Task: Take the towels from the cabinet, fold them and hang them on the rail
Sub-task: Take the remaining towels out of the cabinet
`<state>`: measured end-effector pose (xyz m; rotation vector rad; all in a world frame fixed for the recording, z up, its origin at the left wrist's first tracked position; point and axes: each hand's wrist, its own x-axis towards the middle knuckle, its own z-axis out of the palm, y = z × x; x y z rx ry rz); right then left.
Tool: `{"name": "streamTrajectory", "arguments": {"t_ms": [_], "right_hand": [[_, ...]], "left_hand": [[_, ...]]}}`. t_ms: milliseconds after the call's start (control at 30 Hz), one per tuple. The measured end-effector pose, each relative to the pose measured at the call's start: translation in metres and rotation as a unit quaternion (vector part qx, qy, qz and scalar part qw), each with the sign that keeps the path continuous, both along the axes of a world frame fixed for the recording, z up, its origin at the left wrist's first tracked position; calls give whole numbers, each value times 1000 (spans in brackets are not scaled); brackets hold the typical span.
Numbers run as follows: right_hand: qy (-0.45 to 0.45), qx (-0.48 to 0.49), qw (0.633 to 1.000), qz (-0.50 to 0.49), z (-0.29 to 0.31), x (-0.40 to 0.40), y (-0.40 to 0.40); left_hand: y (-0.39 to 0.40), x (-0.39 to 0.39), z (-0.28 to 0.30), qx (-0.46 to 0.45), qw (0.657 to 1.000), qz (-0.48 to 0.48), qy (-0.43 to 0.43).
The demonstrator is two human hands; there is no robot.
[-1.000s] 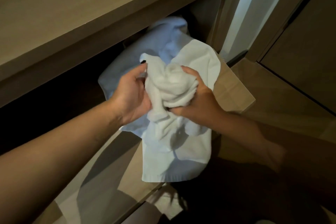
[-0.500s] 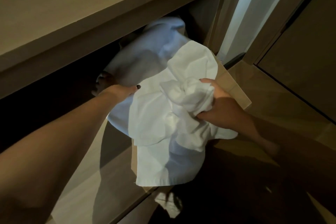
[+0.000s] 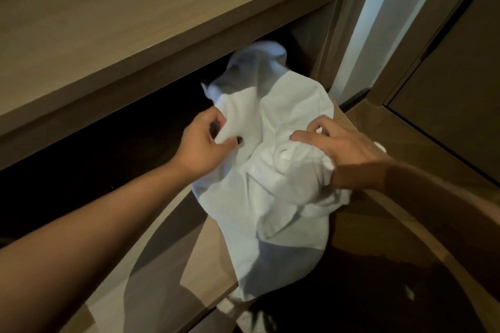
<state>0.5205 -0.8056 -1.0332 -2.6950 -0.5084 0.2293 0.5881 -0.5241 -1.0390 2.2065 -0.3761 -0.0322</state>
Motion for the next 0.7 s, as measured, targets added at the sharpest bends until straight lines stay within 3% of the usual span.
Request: {"name": "streamTrajectory", "arguments": {"t_ms": [133, 233, 333, 467, 533, 600, 667, 700], "right_hand": [[-114, -62, 991, -20, 29, 2, -7], [-150, -132, 977, 68, 24, 12, -6], [-150, -136, 972, 122, 0, 18, 0], [-73, -96, 984, 132, -20, 21, -2], [-104, -66, 984, 131, -23, 22, 0], [-146, -31, 980, 133, -25, 20, 2], [-179, -20, 972, 149, -27, 16, 5], [-198, -26, 967, 157, -27, 15, 8]], "left_hand": [[-2, -17, 8, 21, 987, -145, -66], [-9, -29, 2, 58, 962, -225, -140], [-11, -36, -12, 78, 937, -299, -161], [-4, -38, -23, 103, 930, -331, -125], [-1, -34, -19, 93, 938, -323, -85], [-3, -34, -10, 12, 964, -264, -15], [-12, -28, -4, -116, 981, -123, 95], [-16, -21, -3, -136, 980, -50, 136]]}}
